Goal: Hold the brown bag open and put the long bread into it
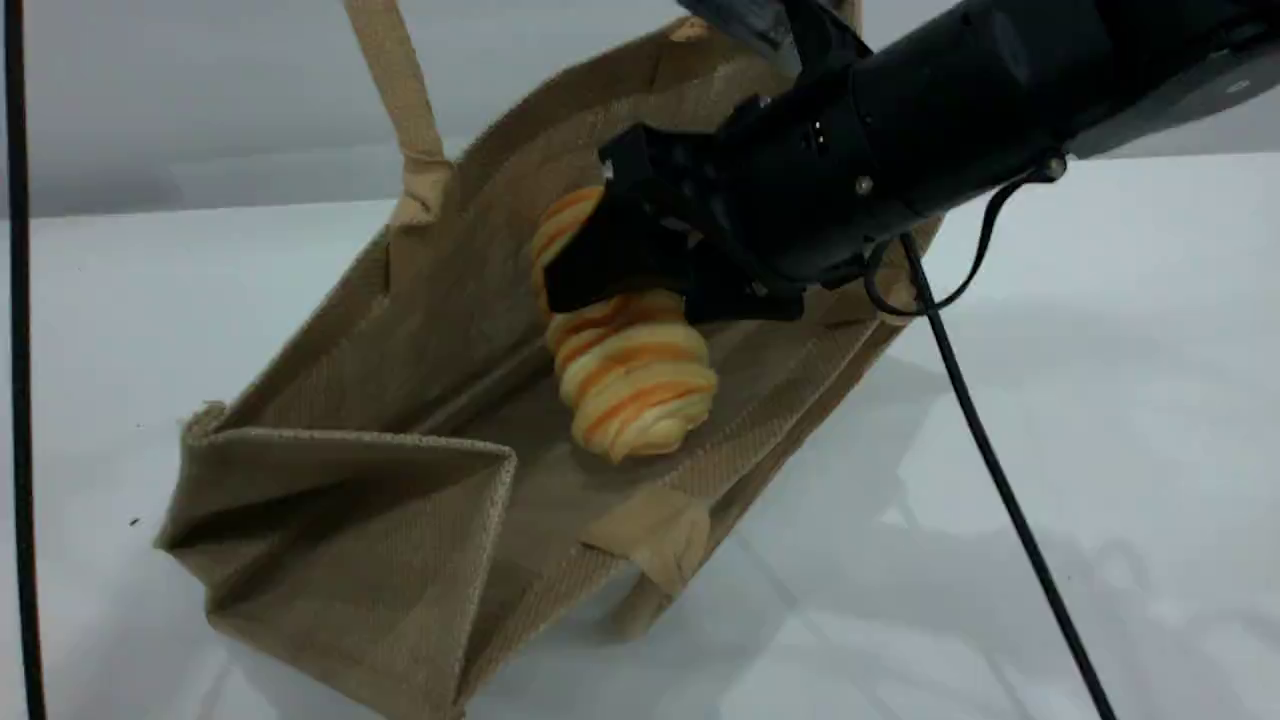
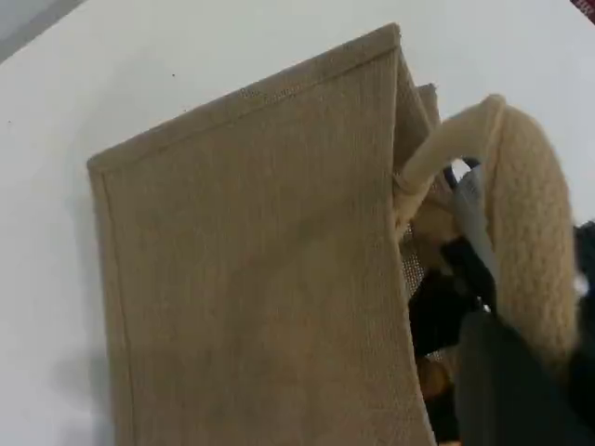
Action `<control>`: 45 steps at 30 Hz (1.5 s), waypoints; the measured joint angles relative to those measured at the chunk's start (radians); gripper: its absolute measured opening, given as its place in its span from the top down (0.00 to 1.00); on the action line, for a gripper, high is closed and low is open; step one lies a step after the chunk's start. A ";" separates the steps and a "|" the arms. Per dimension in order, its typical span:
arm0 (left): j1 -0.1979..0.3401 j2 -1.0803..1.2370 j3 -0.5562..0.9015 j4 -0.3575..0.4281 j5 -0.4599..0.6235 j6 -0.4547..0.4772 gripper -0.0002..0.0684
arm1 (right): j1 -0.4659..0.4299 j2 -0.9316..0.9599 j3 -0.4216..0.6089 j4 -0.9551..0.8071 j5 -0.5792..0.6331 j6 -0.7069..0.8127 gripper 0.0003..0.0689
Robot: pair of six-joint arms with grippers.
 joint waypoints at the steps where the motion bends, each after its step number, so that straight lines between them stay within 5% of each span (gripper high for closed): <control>1: 0.000 0.000 0.000 0.001 0.000 0.004 0.88 | 0.000 -0.007 0.000 -0.001 0.007 0.000 0.34; 10: 0.000 0.000 0.000 0.001 0.001 0.009 0.88 | -0.002 -0.124 0.000 -0.012 -0.033 0.022 0.29; 17: 0.000 0.002 0.000 0.027 0.001 0.011 0.88 | -0.030 -0.235 0.000 -0.239 -0.072 0.173 0.28; 32: 0.000 0.127 0.031 -0.011 -0.062 0.007 0.88 | -0.233 -0.590 0.000 -0.755 0.216 0.581 0.28; 39: -0.013 0.238 0.031 -0.018 -0.089 0.007 0.88 | -0.241 -0.755 0.000 -0.958 0.269 0.763 0.28; 45: -0.076 0.330 0.031 -0.024 -0.150 0.007 0.88 | -0.241 -0.907 0.000 -1.095 0.317 0.916 0.29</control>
